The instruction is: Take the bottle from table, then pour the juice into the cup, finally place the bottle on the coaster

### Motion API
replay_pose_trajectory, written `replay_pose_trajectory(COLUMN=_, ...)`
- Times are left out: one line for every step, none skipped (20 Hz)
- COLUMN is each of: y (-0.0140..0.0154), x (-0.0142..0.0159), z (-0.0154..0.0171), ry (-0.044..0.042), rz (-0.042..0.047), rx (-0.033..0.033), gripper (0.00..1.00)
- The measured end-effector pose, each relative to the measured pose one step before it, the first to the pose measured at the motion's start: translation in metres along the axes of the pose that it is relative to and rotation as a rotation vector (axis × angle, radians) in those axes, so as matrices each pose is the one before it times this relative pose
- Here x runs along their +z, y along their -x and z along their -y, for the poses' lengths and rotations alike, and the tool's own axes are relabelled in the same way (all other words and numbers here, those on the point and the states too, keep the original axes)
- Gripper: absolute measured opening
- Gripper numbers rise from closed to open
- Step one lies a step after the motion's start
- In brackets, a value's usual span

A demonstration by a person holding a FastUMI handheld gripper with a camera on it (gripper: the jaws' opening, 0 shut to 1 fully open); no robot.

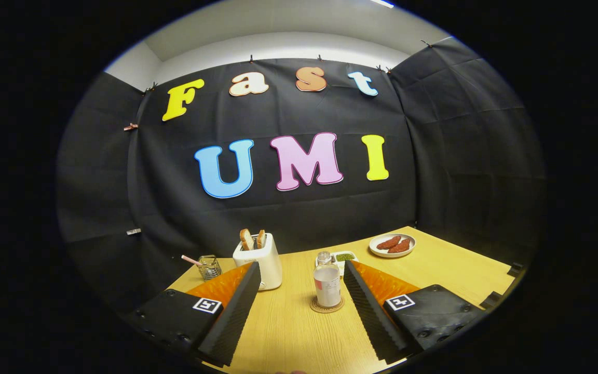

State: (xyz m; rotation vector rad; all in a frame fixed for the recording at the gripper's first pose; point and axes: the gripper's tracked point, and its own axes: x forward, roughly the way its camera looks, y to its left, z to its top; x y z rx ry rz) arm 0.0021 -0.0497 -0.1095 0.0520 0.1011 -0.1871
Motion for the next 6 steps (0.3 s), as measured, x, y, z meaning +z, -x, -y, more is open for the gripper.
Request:
replay_pose_trajectory(y=0.00047, x=0.00422, z=0.00026, ry=0.00325, rz=0.00476, rx=0.00134, gripper=0.98)
replay_pose_trajectory(y=0.00085, x=0.00234, z=-0.00093, ry=-0.00058, rz=0.0028, rx=0.00533, gripper=0.99)
replay_pose_trajectory(y=0.00094, x=0.00221, z=-0.00112, ry=-0.00089, rz=0.00029, rx=0.00515, gripper=0.98)
replay_pose_trajectory(y=0.00171, x=0.00134, z=-0.00044, ry=0.00285, rz=-0.00149, rx=0.00391, gripper=0.98)
replay_pose_trajectory(y=0.00075, x=0.00156, z=0.00102, ry=0.00602, rz=-0.00111, rx=0.00022, gripper=0.98)
replay_pose_trajectory(y=0.00194, x=0.00204, z=0.00041, ry=0.00747, rz=0.0009, rx=0.00309, gripper=0.98)
